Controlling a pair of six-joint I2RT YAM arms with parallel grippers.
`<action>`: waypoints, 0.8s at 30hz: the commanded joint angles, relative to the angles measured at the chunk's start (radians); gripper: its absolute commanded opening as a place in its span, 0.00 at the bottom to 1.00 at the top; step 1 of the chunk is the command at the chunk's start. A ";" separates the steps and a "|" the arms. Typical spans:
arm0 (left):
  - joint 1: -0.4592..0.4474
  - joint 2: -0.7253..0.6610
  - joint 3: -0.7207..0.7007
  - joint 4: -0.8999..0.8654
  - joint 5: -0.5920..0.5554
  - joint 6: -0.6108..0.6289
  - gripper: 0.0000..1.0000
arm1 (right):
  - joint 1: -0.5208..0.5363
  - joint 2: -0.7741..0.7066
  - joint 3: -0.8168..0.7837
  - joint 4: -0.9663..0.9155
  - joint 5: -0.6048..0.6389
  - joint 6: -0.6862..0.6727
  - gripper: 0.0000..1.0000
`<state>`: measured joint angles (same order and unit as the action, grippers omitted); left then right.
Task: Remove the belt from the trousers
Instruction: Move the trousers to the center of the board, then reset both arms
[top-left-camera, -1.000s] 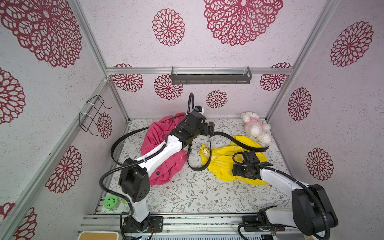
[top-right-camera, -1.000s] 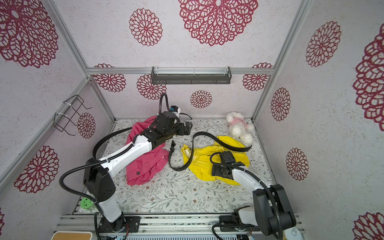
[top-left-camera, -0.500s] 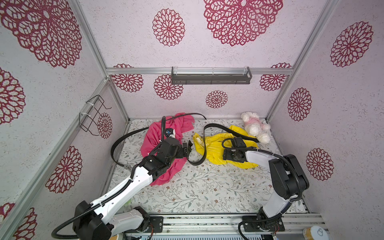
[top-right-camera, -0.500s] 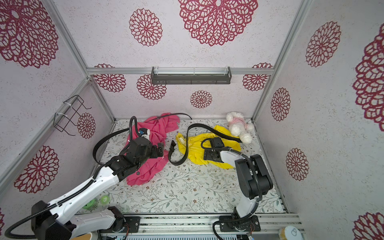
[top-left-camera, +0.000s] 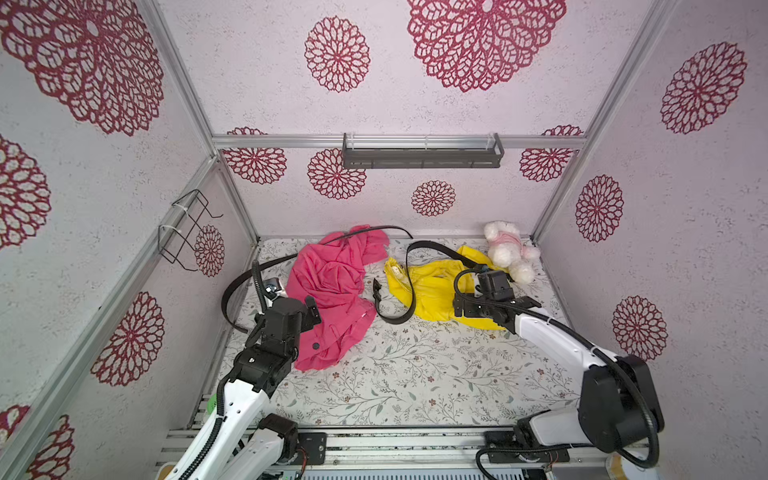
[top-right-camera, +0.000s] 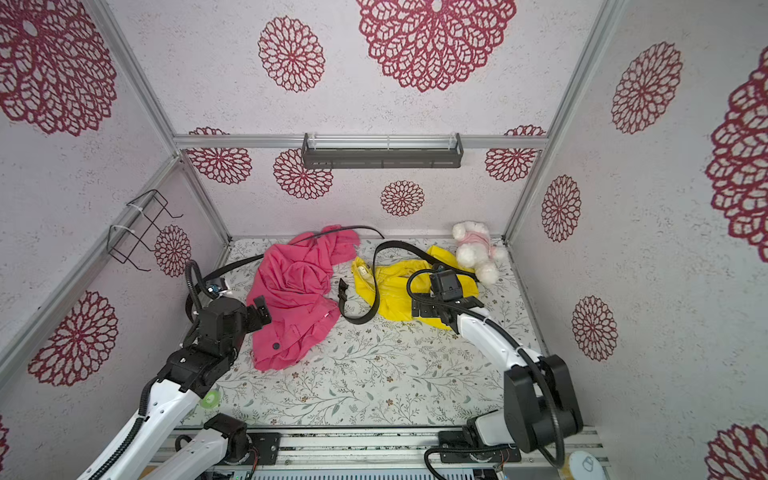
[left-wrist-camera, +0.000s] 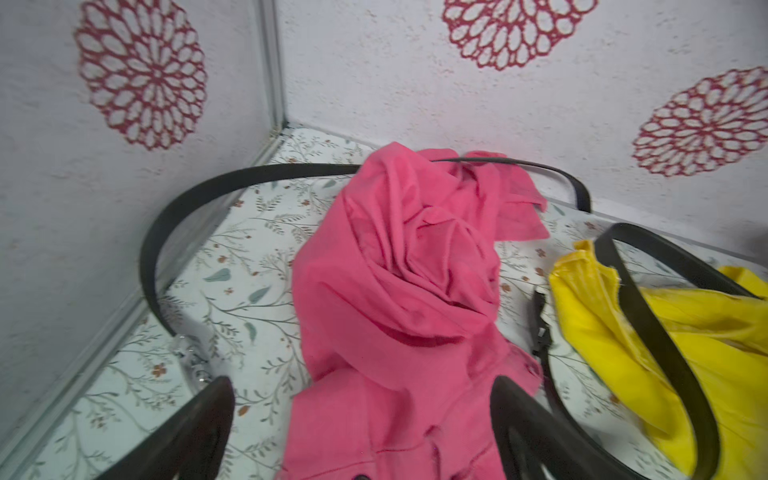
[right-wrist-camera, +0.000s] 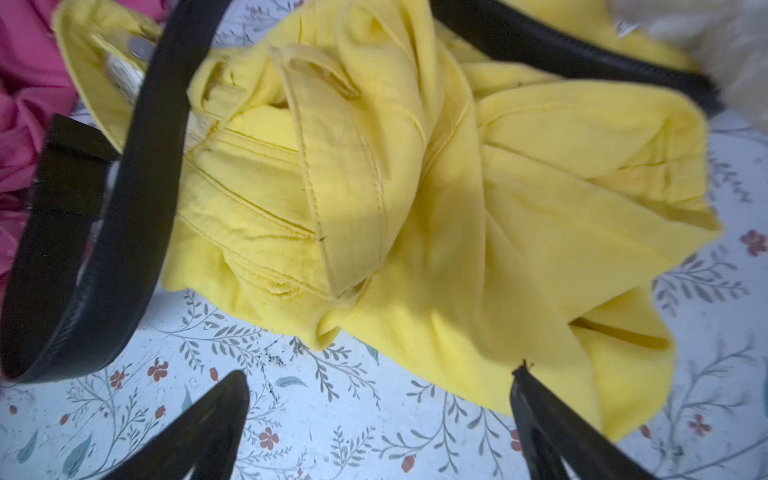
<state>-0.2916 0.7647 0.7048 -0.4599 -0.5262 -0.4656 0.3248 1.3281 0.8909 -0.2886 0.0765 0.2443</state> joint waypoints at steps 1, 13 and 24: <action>0.055 -0.052 -0.073 0.090 -0.053 0.086 0.97 | -0.058 -0.078 -0.070 0.027 0.021 -0.073 0.99; 0.280 0.070 -0.289 0.567 0.072 0.178 0.97 | -0.185 -0.082 -0.376 0.683 0.087 -0.210 0.99; 0.323 0.232 -0.434 0.998 0.135 0.304 0.97 | -0.262 0.088 -0.507 1.119 0.069 -0.303 0.99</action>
<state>0.0166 0.9634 0.2951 0.3363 -0.4236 -0.2081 0.0814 1.4017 0.3950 0.6331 0.1532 -0.0246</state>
